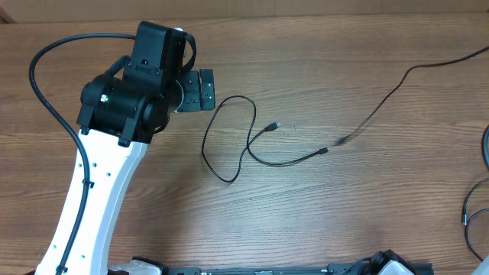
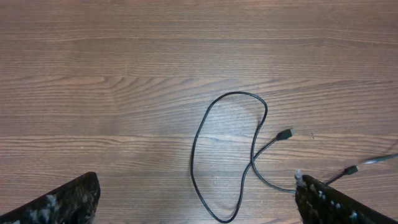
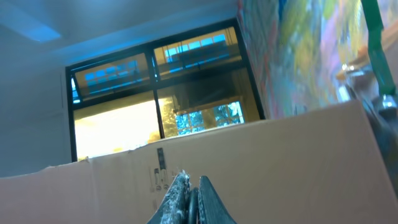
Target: Untangle cables
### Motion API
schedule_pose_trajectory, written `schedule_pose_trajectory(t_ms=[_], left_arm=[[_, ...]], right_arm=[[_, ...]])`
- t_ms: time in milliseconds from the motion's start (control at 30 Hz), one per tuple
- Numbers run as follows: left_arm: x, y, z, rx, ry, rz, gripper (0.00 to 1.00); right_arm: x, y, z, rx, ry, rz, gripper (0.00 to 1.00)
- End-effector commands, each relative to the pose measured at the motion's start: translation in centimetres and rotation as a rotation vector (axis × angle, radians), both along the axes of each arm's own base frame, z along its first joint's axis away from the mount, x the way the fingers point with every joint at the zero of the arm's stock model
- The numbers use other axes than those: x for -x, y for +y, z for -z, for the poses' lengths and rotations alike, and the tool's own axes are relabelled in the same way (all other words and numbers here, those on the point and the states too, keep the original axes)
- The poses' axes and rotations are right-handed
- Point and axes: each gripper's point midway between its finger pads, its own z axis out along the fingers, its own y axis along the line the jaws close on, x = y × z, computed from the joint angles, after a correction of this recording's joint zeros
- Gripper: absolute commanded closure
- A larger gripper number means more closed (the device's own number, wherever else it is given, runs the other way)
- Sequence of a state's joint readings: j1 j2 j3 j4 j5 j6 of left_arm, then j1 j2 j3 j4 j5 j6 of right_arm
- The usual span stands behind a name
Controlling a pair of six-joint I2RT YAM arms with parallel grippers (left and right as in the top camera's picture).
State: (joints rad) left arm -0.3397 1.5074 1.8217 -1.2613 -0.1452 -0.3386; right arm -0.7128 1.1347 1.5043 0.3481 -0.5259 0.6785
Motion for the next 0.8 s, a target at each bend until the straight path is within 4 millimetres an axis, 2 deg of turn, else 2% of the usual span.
schedule_pose_trajectory(t_ms=[0, 167, 300, 500, 567, 633, 767], left_arm=[[0.0, -0.1, -0.5, 0.019, -0.012, -0.007, 0.0], [0.0, -0.1, -0.5, 0.019, -0.012, -0.007, 0.0], [0.0, -0.1, -0.5, 0.019, -0.011, -0.007, 0.0], [0.0, -0.1, -0.5, 0.019, -0.012, -0.007, 0.0], [0.0, -0.1, -0.5, 0.019, -0.012, -0.007, 0.01], [0.0, -0.1, -0.5, 0.019, -0.011, -0.007, 0.0], [0.0, -0.1, -0.5, 0.019, -0.012, -0.007, 0.0]], right_arm=[[-0.9, -1.4, 0.0, -0.041, -0.001, 0.008, 0.96], [-2.7, -4.4, 1.9, -0.036, 0.06, 0.095, 0.95], [-4.3, -8.6, 5.4, -0.068, 0.189, 0.212, 0.96], [-5.8, -16.7, 13.8, -0.195, 0.45, 0.441, 0.96], [-6.4, -18.7, 16.7, -0.235, 0.535, 0.466, 0.96], [-7.1, -20.2, 20.0, -0.288, 0.621, 0.47, 0.96], [-8.4, -21.9, 26.3, -0.403, 0.778, 0.446, 0.96]])
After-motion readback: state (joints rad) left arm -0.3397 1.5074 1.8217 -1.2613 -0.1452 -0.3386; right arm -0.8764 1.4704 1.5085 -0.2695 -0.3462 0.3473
